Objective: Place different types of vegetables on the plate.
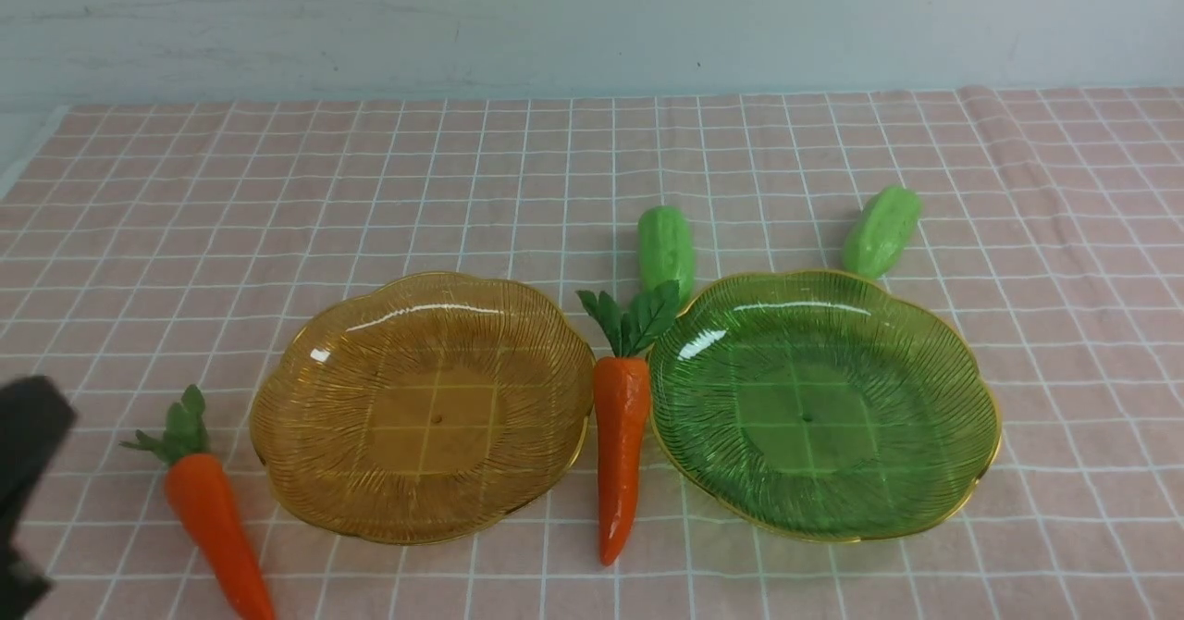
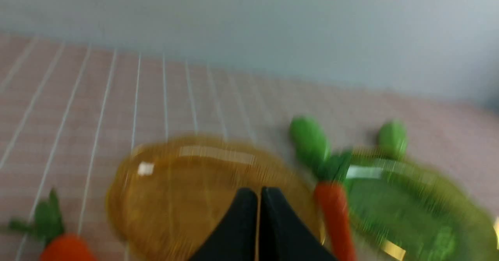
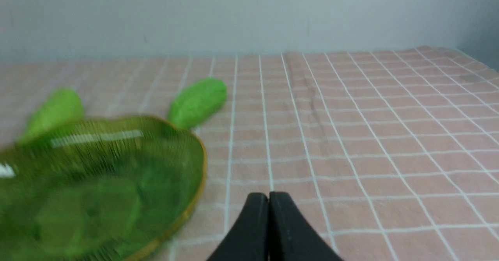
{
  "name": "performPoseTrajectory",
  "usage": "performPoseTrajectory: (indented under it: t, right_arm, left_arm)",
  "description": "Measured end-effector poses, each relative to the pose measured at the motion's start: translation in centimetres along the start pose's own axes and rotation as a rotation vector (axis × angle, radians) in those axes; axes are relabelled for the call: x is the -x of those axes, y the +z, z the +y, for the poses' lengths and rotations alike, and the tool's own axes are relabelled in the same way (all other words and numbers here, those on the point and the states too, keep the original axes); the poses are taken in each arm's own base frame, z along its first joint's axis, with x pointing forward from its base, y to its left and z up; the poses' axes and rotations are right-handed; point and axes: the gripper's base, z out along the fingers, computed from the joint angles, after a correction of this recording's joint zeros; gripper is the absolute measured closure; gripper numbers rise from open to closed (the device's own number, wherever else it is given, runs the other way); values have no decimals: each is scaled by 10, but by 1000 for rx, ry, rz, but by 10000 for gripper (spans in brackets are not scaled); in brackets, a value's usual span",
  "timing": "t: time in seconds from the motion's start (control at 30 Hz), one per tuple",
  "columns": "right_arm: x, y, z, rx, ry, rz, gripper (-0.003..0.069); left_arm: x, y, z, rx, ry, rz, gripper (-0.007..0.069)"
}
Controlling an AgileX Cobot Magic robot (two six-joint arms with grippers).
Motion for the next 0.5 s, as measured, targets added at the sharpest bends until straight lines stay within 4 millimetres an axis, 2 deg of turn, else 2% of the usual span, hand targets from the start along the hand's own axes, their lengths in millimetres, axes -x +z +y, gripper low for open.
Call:
performPoseTrajectory:
  t: [0.07, 0.13, 0.2, 0.27, 0.33, 0.43, 0.5]
  right_arm:
    - [7, 0, 1, 16, 152, -75, 674]
    - [13, -1, 1, 33, 334, -140, 674]
    - [17, -2, 0, 46, 495, -184, 674]
    - [19, -2, -1, 54, 597, -203, 674]
    - [19, -2, -1, 56, 628, -210, 674]
    - [20, -2, -1, 54, 621, -213, 674]
    - [20, -2, -2, 55, 652, -219, 674]
  left_arm:
    - [0, 24, 2, 61, 50, 254, 628]
    - [-10, 55, 15, 155, 61, 504, 628]
    - [-20, 82, 30, 245, 34, 676, 628]
    - [-26, 106, 48, 330, -13, 783, 627]
    - [-25, 123, 65, 392, -56, 825, 627]
    - [-22, 143, 90, 462, -107, 878, 627]
    - [-24, 151, 98, 471, -113, 916, 627]
